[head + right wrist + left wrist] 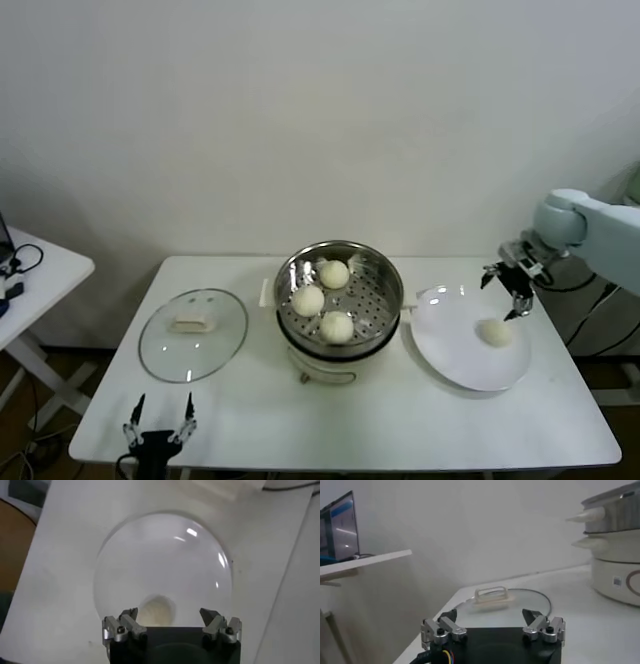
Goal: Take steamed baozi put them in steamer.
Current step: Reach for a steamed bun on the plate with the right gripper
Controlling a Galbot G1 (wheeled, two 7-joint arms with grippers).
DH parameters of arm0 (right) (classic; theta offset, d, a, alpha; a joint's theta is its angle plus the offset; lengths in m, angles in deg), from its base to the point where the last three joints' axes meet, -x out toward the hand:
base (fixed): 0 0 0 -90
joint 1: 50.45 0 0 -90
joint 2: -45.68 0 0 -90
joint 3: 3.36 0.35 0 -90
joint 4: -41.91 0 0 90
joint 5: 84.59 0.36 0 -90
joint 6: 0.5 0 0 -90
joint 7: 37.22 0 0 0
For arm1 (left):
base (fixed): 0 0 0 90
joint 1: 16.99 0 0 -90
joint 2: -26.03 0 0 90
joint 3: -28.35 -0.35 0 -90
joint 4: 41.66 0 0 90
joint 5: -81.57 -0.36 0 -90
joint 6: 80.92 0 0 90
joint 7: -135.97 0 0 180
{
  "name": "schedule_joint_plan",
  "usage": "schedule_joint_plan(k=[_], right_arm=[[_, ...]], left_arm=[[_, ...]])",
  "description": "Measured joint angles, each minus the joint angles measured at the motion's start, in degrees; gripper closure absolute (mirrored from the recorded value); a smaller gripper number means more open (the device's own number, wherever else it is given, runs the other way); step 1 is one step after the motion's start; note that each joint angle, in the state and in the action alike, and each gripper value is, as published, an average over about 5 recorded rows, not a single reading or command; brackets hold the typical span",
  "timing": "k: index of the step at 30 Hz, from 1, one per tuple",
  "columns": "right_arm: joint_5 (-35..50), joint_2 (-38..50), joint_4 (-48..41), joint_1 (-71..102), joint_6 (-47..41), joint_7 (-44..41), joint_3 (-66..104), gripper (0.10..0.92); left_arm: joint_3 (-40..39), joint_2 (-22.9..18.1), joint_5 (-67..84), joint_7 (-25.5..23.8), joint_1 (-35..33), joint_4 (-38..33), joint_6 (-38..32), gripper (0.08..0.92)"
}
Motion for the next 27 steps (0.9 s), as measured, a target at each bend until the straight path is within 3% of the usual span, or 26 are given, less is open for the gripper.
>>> schedule_joint_plan(k=[27], right_arm=[[-10.3,-5.0,-15.7,21.5,0.4,2.7,20.0,0.209]], left_arm=[[-0.3,-0.4,-1.6,0.3,-1.3,1.2,-1.6,0.177]])
